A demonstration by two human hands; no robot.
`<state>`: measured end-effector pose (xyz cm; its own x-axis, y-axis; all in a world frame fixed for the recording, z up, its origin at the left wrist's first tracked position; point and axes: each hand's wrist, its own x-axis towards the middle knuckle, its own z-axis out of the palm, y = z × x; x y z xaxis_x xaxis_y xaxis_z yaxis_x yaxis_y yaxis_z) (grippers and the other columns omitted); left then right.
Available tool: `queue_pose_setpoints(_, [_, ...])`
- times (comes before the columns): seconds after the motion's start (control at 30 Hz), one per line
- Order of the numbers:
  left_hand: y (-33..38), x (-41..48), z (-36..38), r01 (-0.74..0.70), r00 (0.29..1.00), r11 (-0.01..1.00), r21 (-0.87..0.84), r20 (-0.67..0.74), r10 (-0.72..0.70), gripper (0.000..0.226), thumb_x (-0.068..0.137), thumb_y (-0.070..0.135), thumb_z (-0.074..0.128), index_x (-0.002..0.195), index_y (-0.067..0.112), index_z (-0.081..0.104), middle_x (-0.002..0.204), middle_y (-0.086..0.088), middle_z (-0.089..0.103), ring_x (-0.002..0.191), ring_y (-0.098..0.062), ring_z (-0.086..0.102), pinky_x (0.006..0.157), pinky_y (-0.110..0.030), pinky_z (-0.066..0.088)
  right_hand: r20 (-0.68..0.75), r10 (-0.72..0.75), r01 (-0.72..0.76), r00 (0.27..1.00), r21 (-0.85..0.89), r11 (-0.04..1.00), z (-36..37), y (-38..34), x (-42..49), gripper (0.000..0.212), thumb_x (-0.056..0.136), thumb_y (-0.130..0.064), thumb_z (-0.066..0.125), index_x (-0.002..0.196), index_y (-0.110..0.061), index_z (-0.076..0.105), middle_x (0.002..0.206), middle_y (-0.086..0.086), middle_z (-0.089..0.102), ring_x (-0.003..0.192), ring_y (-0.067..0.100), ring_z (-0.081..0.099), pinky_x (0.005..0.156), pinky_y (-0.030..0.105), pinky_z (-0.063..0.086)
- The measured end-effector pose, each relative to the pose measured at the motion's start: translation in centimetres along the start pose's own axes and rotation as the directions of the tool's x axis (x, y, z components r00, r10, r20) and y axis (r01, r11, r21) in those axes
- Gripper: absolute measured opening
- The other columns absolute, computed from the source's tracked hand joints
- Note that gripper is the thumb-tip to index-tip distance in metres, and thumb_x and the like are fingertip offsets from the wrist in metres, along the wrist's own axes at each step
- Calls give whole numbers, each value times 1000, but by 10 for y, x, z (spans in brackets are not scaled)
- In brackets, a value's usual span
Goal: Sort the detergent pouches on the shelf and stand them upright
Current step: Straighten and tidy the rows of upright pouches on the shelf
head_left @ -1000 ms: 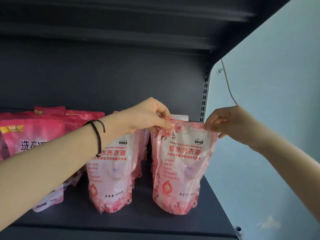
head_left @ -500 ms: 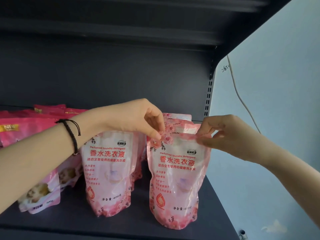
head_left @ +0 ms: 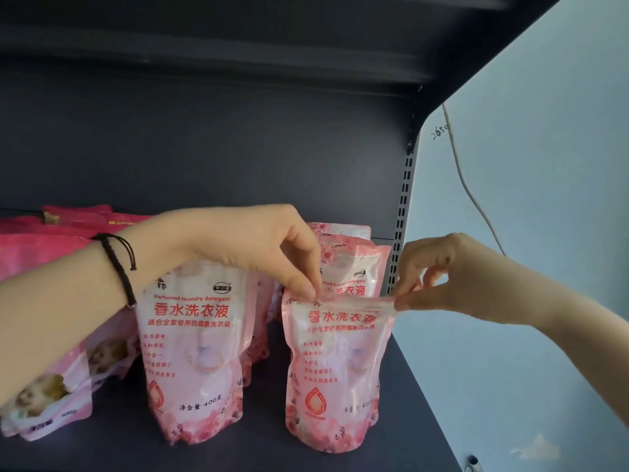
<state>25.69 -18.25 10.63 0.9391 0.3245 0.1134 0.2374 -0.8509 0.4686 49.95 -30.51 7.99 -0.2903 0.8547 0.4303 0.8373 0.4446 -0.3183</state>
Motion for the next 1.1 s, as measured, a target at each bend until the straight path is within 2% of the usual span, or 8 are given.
queue_pose_setpoints(0.1, [-2,2,-13,14,995,999,34,-97,-10,7,76,26,80,80,26,75,80,7,75,74,-4,70,65,-9,49,-54,20,-21,998,-26,999,-7,4,9,4,74,-34,75,73,-37,72,74,-12,68,66,7,61,67,30,54])
queue_pose_setpoints(0.37, [-11,13,-23,75,986,946,315,-165,-23,5,80,27,77,78,27,72,71,21,69,63,6,62,59,-12,49,43,110,-107,993,-61,992,-14,11,47,2,74,-37,75,75,-38,73,73,-15,70,65,1,63,60,15,50])
queue_pose_setpoints(0.5, [-11,14,-35,23,999,976,218,29,-30,6,78,25,78,81,25,73,76,17,72,69,5,65,63,-9,47,30,205,-205,978,3,979,-24,15,68,19,75,-46,66,74,-29,73,68,-12,70,57,0,61,53,9,45])
queue_pose_setpoints(0.63, [-11,16,-55,18,980,989,147,195,-46,9,81,34,75,84,26,74,78,16,72,68,6,64,63,-4,42,-29,267,-268,963,-76,960,-38,30,97,14,82,-31,68,70,-28,72,61,-13,68,53,1,61,47,8,43])
queue_pose_setpoints(0.77, [-20,40,-81,16,1000,987,162,4,-17,19,86,40,68,83,22,73,80,8,73,70,-1,64,65,-18,49,-33,329,-330,944,-135,934,-44,50,127,11,82,-27,69,71,-26,72,66,-9,70,61,8,66,48,11,46])
queue_pose_setpoints(0.9, [-45,90,-98,111,984,974,195,-156,-81,18,85,35,69,91,18,71,87,5,72,81,-14,65,75,-33,53,-38,340,-341,940,-176,924,-43,70,160,8,81,-29,69,76,-24,72,72,-6,72,67,14,69,53,16,52])
queue_pose_setpoints(1.0, [-66,128,-100,192,979,935,298,-126,-161,25,84,31,72,106,19,68,98,9,67,93,-13,63,92,-35,50,75,385,-359,920,-234,904,-36,86,180,5,82,-31,70,84,-26,70,83,-13,71,76,14,68,56,16,52])
queue_pose_setpoints(1.1, [-86,156,-94,248,969,899,362,-80,-236,38,84,31,72,119,20,63,114,4,68,97,-13,62,92,-30,48,165,444,-372,881,-337,865,-21,106,191,26,83,-34,70,106,-22,70,103,-9,70,90,8,64,72,16,48])
